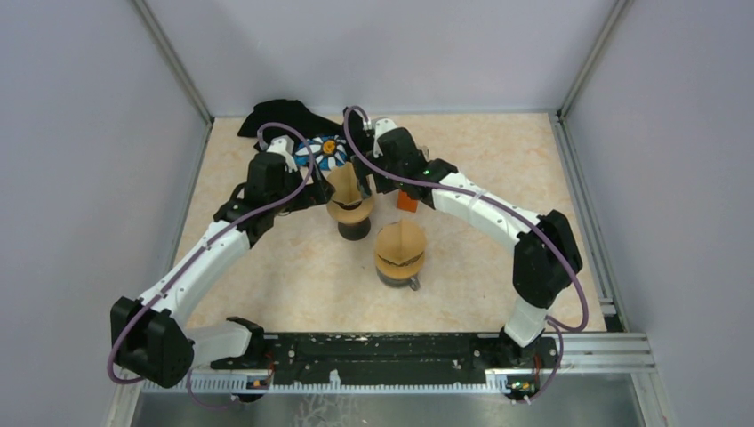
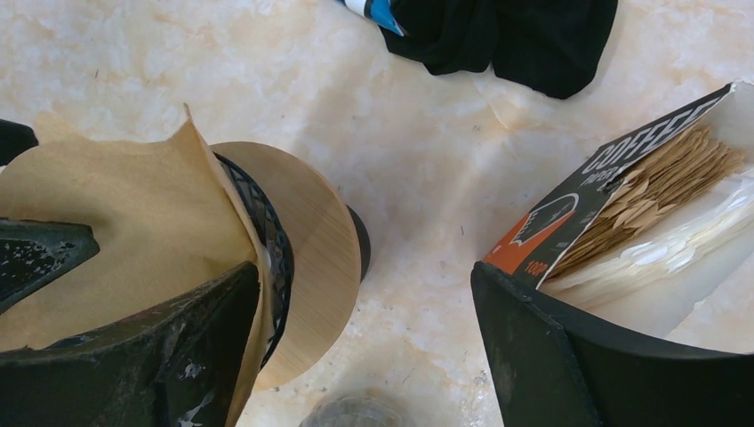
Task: Place the coffee filter in the dripper
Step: Adjust the coffee filter in the coffee dripper, then reset both arms
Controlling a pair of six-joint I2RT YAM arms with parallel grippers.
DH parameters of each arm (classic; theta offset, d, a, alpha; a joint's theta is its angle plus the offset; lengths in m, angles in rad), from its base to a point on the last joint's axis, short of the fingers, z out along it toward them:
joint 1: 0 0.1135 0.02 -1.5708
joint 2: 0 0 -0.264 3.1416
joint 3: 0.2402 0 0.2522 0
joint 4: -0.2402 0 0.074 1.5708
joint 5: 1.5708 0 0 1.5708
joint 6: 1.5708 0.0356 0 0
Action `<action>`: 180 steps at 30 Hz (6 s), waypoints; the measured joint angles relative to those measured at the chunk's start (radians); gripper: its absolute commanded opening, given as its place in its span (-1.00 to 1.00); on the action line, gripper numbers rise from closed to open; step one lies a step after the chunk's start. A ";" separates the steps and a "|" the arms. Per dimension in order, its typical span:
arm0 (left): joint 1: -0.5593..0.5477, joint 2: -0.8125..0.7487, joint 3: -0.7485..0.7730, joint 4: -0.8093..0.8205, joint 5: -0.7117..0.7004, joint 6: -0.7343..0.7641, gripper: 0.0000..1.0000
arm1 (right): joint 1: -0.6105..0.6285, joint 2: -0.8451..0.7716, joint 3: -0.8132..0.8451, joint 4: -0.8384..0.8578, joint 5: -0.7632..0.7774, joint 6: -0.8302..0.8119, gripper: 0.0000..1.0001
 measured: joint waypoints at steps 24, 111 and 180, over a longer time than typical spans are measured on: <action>0.000 0.053 0.077 -0.029 0.044 0.023 0.98 | 0.000 -0.043 0.032 -0.017 -0.024 0.000 0.79; 0.002 0.202 0.186 -0.117 0.063 0.067 0.98 | 0.000 0.063 0.064 -0.040 -0.066 -0.041 0.76; 0.005 -0.176 0.154 -0.093 -0.071 0.108 0.99 | -0.047 -0.378 -0.090 -0.007 0.180 -0.034 0.89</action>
